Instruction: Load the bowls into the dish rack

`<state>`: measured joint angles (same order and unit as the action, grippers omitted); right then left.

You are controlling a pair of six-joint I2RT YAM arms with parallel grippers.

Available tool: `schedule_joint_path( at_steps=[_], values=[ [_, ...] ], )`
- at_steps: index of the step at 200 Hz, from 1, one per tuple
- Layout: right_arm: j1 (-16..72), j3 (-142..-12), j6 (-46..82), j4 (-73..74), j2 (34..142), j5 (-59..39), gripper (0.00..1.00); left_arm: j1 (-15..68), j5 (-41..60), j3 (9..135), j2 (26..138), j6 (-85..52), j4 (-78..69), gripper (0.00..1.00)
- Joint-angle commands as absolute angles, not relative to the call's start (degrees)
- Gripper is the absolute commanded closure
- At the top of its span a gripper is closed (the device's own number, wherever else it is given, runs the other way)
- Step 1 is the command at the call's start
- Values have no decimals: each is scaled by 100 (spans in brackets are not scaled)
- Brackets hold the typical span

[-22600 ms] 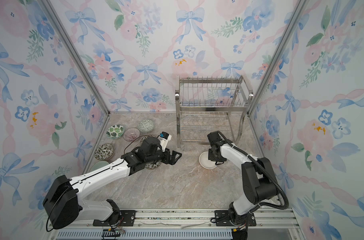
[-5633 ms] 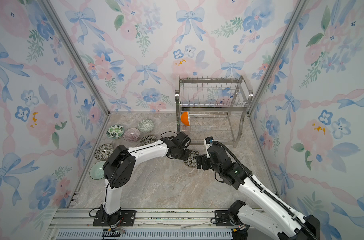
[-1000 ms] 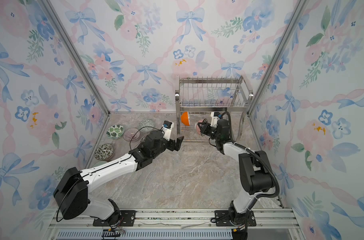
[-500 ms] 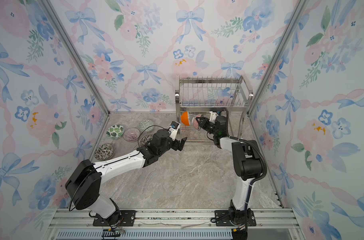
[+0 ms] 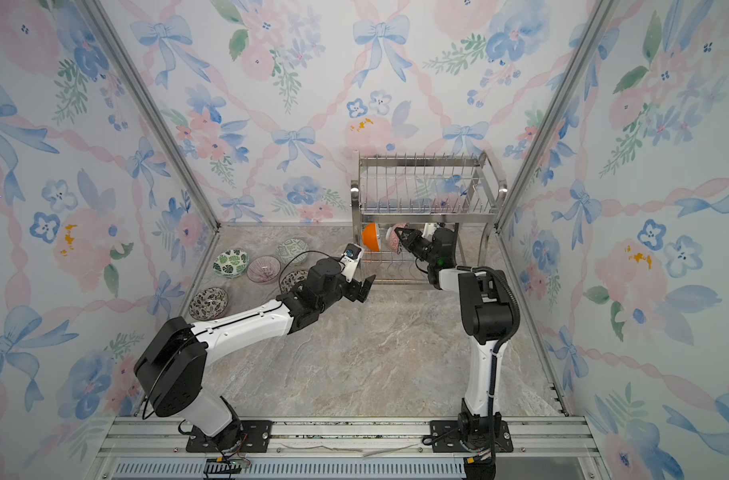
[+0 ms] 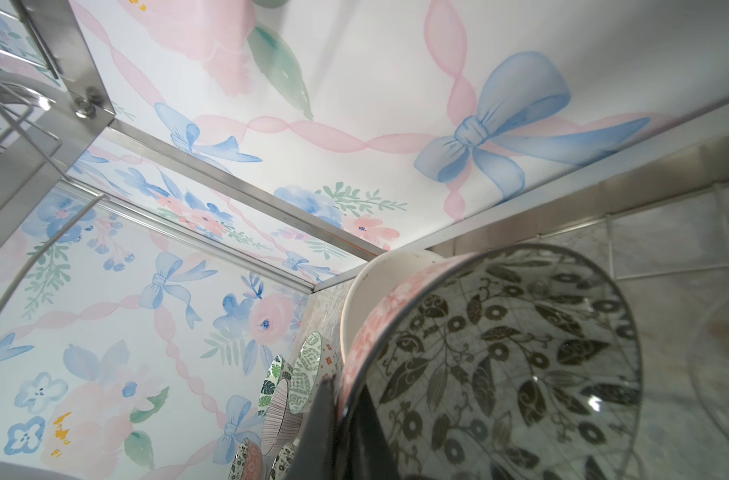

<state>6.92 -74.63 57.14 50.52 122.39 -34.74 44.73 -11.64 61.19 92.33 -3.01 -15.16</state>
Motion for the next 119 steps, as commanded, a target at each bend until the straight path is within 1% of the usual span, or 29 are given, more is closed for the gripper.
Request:
schedule_joint_path(
  at_steps=[1, 37, 119],
  values=[
    [645, -7963, 6020, 5739, 12516, -3757, 100, 4508, -1157, 6182, 9238, -184, -1581, 2],
    [674, -8388, 6607, 6326, 13057, -3882, 100, 4509, -1143, 6181, 9246, -193, -1573, 2],
    [841, -8868, 6917, 6622, 13506, -4052, 100, 4509, -1231, 6183, 9184, -114, -1530, 2]
  ],
)
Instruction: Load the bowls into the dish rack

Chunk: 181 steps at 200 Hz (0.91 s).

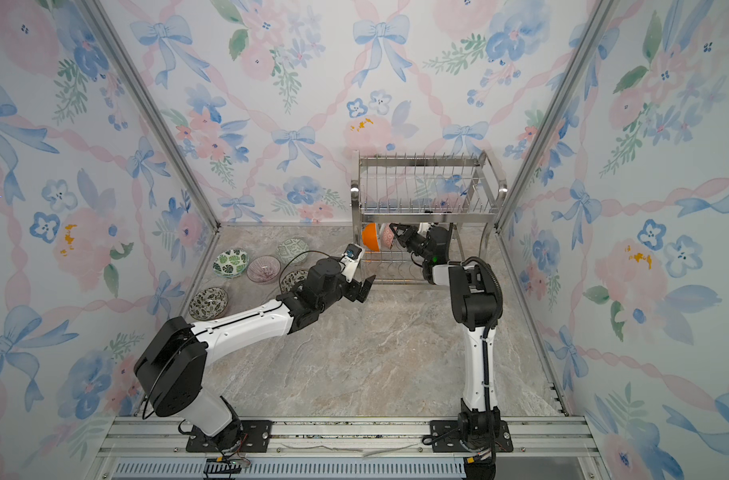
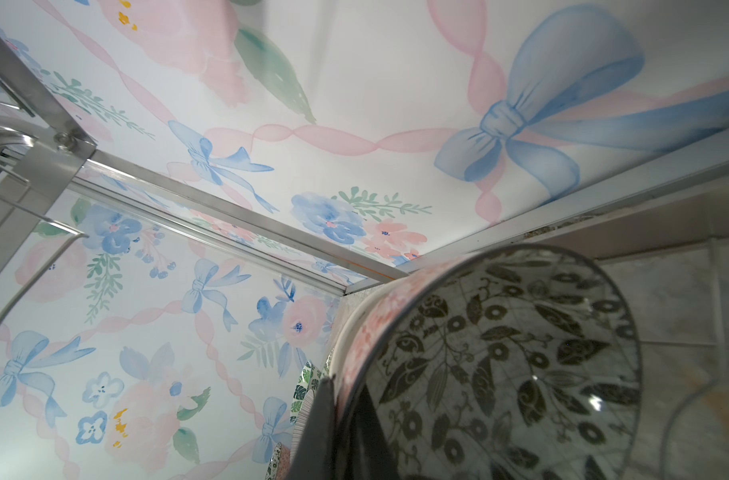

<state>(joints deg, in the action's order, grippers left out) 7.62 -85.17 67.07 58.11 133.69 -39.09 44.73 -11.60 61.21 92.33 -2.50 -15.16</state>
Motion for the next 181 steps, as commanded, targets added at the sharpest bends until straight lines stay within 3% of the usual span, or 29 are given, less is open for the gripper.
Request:
schedule_joint_path(
  at_steps=[1, 181],
  values=[
    [843, -8872, 6926, 6629, 13512, -4052, 100, 4509, -1231, 6181, 9184, -114, -1530, 2],
    [960, -9023, 7014, 6636, 13867, -4509, 100, 4530, -1199, 6163, 9182, -53, -1515, 2]
  ],
)
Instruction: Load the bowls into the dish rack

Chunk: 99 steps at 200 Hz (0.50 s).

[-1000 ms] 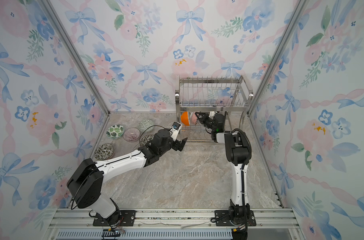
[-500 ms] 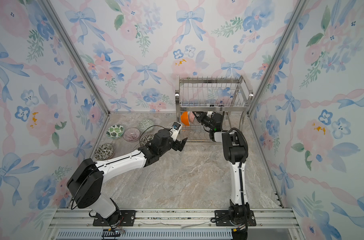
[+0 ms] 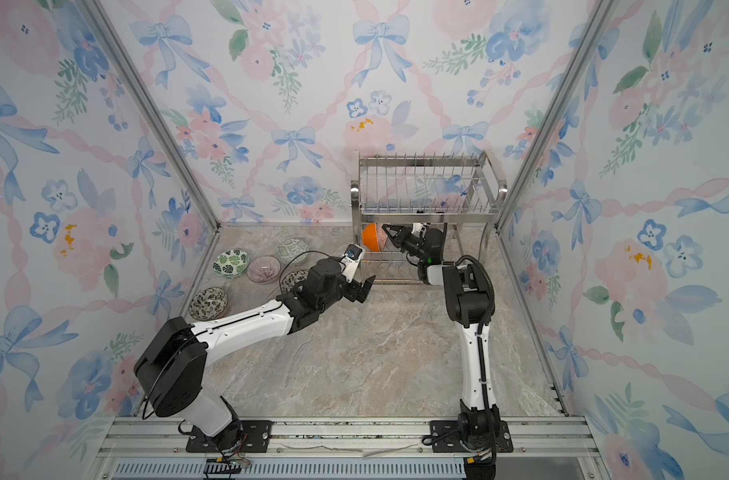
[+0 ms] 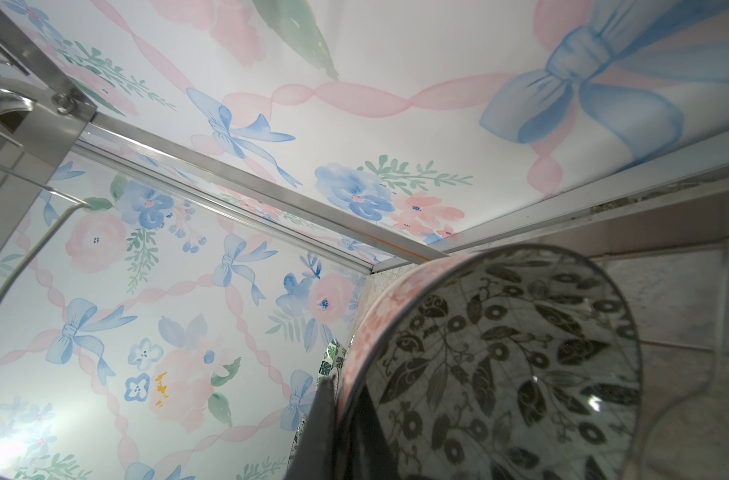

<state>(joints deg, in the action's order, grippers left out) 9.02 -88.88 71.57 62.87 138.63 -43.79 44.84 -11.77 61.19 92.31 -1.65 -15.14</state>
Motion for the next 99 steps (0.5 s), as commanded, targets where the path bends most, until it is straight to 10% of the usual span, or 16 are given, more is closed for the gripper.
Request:
schedule_joint_path(
  at_steps=[1, 99],
  values=[
    [959, -9024, 7009, 6627, 13864, -4504, 100, 4528, -1197, 6162, 9179, -53, -1522, 2],
    [938, -8782, 6054, 5601, 13528, -4504, 99, 4562, -1253, 6180, 9191, -26, -1511, 2]
  ],
)
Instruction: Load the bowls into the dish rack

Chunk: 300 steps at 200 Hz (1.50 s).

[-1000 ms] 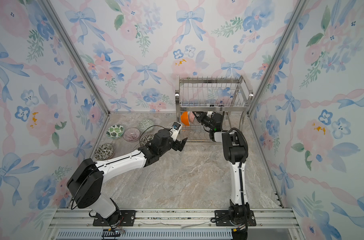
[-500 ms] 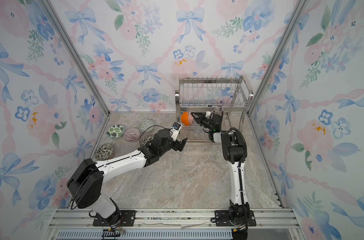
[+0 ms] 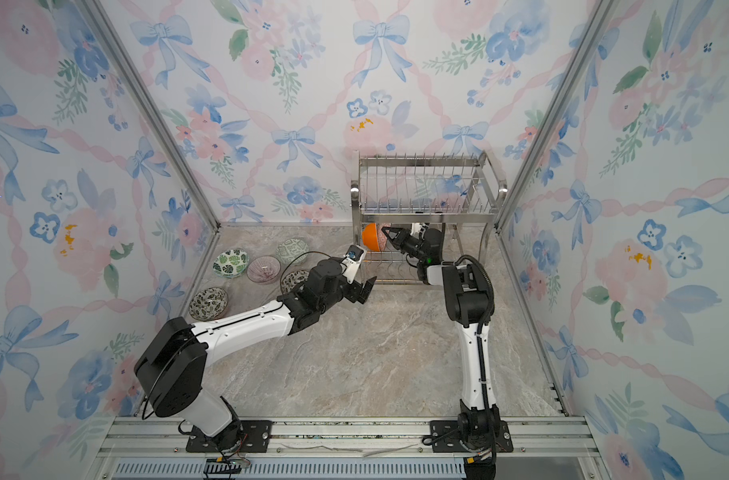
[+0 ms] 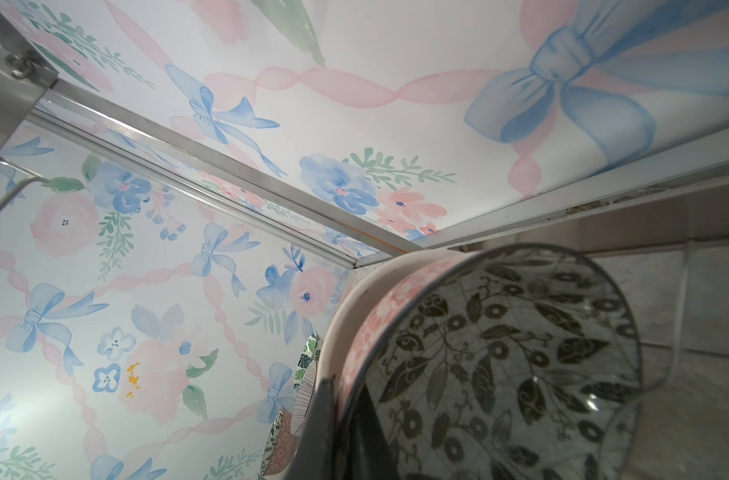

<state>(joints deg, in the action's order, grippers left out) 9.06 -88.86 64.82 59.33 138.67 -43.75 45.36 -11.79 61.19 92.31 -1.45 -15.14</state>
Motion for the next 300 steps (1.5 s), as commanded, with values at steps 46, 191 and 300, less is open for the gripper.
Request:
schedule_joint_path(
  at_steps=[46, 191, 300],
  values=[
    [937, -8717, 5818, 5293, 13413, -4509, 95, 4566, -1258, 6179, 9179, -36, -1498, 2],
    [949, -8703, 5788, 5124, 13419, -4504, 81, 4566, -1248, 6213, 9160, -66, -1459, 2],
    [958, -8587, 5733, 5080, 13283, -4507, 76, 4571, -1231, 6202, 9114, -80, -1441, 2]
  ],
)
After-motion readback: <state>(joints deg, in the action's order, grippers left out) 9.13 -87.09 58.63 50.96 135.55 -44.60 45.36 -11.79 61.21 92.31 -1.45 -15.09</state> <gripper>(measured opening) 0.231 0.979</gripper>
